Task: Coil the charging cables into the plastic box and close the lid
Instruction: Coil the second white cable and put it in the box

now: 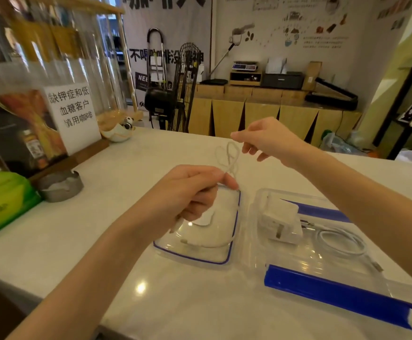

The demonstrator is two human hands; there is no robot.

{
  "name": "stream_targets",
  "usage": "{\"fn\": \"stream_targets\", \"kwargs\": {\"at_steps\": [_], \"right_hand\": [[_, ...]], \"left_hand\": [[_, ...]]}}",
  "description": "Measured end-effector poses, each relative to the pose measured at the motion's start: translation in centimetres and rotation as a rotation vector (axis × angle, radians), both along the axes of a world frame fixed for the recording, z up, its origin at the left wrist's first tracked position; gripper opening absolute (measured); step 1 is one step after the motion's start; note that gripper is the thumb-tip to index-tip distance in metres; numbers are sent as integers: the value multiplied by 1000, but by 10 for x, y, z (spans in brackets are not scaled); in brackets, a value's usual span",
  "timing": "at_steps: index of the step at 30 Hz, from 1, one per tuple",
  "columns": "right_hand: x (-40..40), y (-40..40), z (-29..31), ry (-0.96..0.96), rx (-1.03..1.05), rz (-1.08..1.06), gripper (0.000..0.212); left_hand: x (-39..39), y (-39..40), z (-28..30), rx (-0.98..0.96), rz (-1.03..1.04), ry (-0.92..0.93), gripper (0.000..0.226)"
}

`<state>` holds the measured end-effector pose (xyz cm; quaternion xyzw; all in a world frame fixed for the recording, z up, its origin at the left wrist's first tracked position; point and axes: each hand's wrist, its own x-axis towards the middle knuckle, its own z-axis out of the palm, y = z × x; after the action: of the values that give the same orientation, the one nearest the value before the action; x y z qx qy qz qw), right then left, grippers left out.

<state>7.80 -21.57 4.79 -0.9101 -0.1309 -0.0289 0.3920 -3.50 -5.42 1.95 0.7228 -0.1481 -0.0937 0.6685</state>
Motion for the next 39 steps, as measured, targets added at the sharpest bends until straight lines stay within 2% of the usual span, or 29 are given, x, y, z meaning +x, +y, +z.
{"fn": "stream_targets", "kwargs": {"at_steps": [2,6,10,13,16,18,21,23,26,30,32,36,39], "right_hand": [[0,4,-7,-87,-83,76,34],[-15,11,-11,-2,11,362,36],[-28,15,-19,9,25,398,21],[-40,17,-25,60,7,479,22],[-49,19,-29,138,-35,536,22],[-50,19,-25,137,-75,524,22],[-51,17,-14,24,-167,497,23],[-51,13,-6,-45,-193,468,23],[-50,8,8,-155,-211,419,24],[-43,5,26,-273,-114,420,19],[-37,3,35,-341,-57,420,15],[-18,-3,46,-450,154,391,13],[-9,-1,43,-522,232,330,10]], "left_hand": [[6,0,10,-105,8,-36,32],[28,1,31,-398,7,-66,34],[52,-1,49,-615,0,-35,39],[70,-3,58,-779,3,-38,40],[88,-5,61,-860,-8,-47,34],[99,-6,59,-854,-7,-73,31],[112,-7,52,-745,20,-156,28],[118,-5,46,-540,76,-256,28],[120,0,42,-94,121,-432,26],[116,8,47,216,8,-467,24],[114,10,49,209,-115,-391,28],[113,11,53,-89,-271,-178,29],[117,19,55,-186,-339,7,36]]}}
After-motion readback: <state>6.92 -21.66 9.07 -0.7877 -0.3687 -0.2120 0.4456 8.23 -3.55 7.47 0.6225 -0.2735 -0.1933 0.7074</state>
